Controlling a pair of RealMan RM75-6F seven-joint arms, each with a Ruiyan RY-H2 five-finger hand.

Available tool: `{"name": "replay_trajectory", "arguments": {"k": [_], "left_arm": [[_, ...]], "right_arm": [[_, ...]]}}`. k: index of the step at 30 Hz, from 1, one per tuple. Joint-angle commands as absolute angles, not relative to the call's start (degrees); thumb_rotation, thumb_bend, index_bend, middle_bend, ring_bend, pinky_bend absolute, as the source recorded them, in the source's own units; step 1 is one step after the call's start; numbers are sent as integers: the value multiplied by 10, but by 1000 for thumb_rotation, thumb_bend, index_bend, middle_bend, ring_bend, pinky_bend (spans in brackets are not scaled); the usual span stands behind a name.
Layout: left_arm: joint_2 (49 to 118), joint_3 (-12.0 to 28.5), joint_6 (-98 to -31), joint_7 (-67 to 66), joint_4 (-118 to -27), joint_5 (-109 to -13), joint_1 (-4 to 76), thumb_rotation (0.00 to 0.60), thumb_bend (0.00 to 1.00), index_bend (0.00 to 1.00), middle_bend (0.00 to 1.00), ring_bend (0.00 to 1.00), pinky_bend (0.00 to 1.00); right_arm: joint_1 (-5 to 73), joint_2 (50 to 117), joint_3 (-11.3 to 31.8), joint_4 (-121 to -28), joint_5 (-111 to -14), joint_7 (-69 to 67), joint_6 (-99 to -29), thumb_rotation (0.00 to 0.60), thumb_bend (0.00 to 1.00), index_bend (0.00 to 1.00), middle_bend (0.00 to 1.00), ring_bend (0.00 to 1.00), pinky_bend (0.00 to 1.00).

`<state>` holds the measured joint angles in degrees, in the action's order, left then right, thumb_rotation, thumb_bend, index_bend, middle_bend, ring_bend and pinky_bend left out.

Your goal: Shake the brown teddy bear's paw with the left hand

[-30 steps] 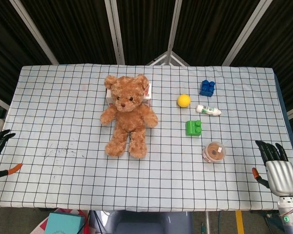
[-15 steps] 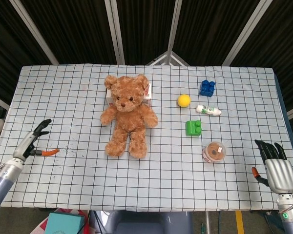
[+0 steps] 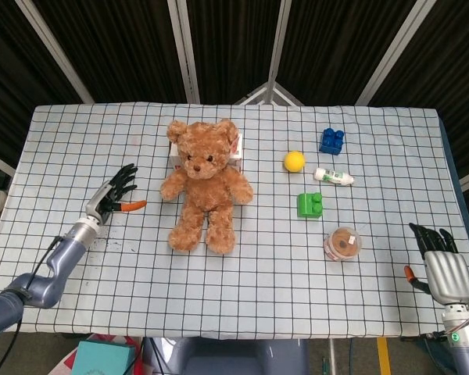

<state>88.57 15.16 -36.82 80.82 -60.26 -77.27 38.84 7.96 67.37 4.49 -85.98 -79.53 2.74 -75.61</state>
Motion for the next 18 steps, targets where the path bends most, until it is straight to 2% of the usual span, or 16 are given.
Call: {"name": "replay_trajectory", "arguments": {"k": [1,4,14,18], "left_arm": [[941,159,-348,846,-546,-786,429,600,40,42,30,5,147],[961,158,-347,859,-527,-792,443,600,40,61,56,17,184],[974,149,-346,858,-533,-805,465,600,40,73,88,16,184],[979,152,-359,832,-540,-788,461,600,50,106,133,17,184]], "right_arm": [[82,676,45,-856,-794,24,-753,600,367,49,137,128,72],[81,675,43,-858,-799,23,-756,600,367,48,137,128,72],[79,673,40,-865,-809,23,-766,600,367,49,136,128,72],[77,669,38,-870,-812,20,-769,600,367,49,137,128,72]]}}
